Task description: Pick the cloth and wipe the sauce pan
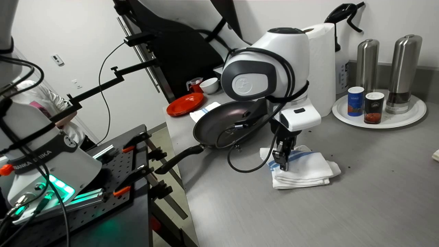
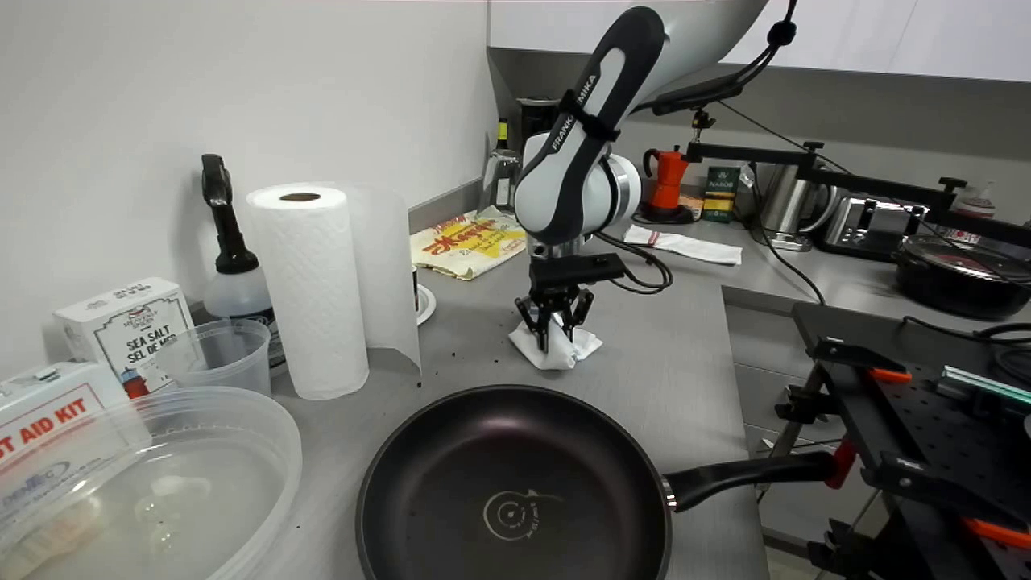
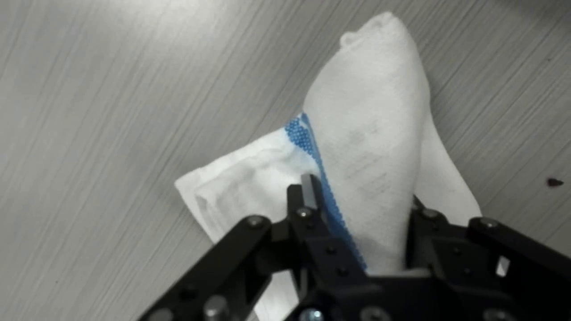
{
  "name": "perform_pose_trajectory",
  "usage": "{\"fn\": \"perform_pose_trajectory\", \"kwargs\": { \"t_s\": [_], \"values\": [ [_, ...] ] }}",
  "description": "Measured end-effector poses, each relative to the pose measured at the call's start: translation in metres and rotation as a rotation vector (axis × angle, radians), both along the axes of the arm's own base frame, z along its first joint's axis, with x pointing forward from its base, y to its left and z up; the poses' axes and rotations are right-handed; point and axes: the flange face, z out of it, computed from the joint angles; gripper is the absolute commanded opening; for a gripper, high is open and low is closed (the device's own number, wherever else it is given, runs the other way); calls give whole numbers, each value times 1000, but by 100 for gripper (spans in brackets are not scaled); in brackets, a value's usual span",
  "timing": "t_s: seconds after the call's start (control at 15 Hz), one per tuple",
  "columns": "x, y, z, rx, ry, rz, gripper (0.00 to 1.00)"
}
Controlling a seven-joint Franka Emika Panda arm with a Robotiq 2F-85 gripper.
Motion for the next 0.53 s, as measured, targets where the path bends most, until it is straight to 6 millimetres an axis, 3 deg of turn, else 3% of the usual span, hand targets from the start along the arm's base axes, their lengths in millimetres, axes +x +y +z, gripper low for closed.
{"fn": "perform_pose_trajectory", "kwargs": {
  "t_s": [0.13, 0.53],
  "values": [
    [1, 0, 2, 1, -1, 0, 0],
    [0, 0, 3, 7, 7, -1, 4]
  ]
}}
